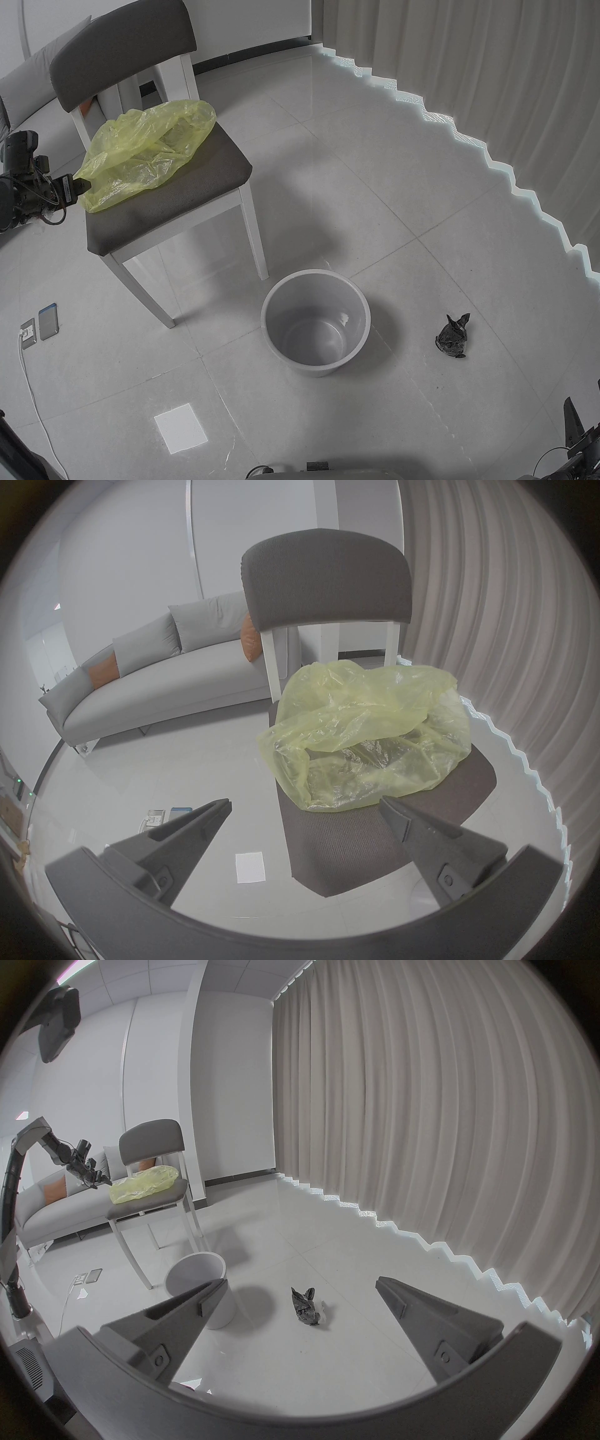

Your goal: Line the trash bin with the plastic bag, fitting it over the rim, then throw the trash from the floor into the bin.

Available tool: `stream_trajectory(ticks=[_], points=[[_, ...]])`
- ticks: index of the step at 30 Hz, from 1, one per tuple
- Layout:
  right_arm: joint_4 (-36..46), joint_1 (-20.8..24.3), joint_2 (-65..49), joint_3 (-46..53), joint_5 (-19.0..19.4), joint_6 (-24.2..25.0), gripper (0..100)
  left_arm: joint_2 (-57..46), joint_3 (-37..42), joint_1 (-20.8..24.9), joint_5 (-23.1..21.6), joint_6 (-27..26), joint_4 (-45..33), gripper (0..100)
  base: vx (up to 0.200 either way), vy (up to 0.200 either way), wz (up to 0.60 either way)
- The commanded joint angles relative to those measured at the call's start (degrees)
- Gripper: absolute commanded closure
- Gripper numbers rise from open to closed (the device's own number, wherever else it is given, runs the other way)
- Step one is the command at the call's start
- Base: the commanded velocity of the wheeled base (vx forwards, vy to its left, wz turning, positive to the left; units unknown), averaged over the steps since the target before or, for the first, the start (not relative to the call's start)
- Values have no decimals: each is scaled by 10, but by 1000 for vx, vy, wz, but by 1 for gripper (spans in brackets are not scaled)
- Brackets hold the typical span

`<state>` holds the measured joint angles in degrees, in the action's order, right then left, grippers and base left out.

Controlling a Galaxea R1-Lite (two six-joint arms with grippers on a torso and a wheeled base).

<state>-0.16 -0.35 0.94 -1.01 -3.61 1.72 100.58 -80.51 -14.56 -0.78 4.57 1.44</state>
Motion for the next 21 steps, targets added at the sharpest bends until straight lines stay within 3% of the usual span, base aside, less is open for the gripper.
stream_trajectory(ticks=[1, 17, 21], points=[[0, 0, -6, 10, 0, 0, 0, 53, -48, -1, -2, 1, -11, 0, 0, 0, 0], [0, 0, -5, 10, -2, 1, 0, 140, -133, -3, 3, 4, -6, 0, 0, 0, 0], [0, 0, -5, 10, -3, 2, 0, 149, -156, -11, 3, 27, 0, 0, 0, 0, 0]])
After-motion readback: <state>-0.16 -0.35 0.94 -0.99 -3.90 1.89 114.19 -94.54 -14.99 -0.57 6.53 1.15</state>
